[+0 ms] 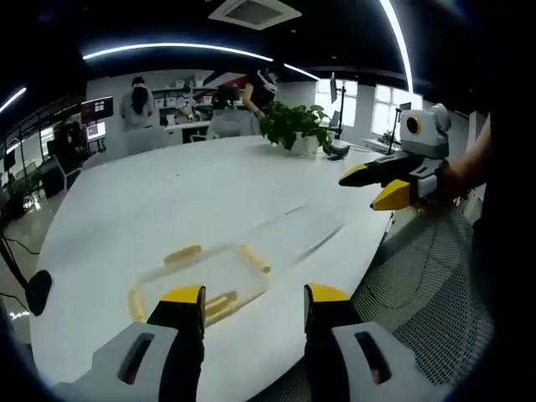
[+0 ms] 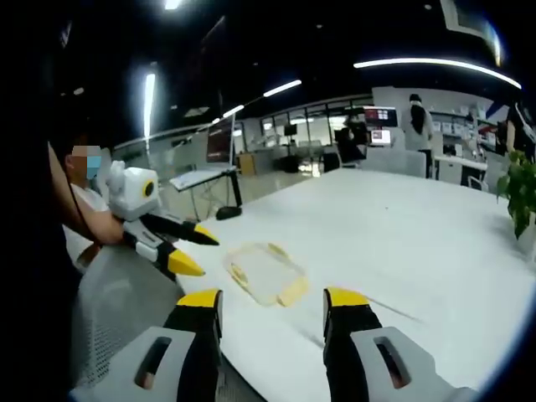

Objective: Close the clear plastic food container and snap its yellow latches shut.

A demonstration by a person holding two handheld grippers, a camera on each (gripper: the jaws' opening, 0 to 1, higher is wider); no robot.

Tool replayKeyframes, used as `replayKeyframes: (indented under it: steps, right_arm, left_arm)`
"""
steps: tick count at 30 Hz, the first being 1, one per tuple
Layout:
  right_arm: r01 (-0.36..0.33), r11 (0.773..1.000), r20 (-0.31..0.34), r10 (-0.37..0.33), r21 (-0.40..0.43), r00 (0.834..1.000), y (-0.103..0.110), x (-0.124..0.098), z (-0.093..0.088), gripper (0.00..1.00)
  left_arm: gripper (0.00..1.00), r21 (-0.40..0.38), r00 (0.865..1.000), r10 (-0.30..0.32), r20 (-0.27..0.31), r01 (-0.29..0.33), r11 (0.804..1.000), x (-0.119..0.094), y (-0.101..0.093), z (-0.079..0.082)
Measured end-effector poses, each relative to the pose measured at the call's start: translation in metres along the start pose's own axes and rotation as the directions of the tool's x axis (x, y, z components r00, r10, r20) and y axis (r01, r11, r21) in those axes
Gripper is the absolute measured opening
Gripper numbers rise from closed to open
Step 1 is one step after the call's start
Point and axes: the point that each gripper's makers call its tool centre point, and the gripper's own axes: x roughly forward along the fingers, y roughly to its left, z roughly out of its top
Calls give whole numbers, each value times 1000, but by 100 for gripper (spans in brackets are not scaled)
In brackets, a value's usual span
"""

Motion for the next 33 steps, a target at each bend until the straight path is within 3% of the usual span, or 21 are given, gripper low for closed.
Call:
replayKeyframes:
  steps: [9, 24, 33]
  right_arm:
    - [-16, 1000, -6, 16, 7, 1000, 3, 1, 0, 48]
    - [-20, 1000, -17, 20, -16, 1000, 0, 1, 4, 48]
    - [-44, 998, -30, 43, -34, 999, 4, 2, 4, 48]
  left_arm:
    - [46, 18, 1000, -9, 19, 9, 1000, 0, -2, 4]
    - [49, -57, 999, -6, 32, 8, 998, -3, 8, 9]
    - [46, -52, 998, -13, 57, 16, 999, -5, 9, 15]
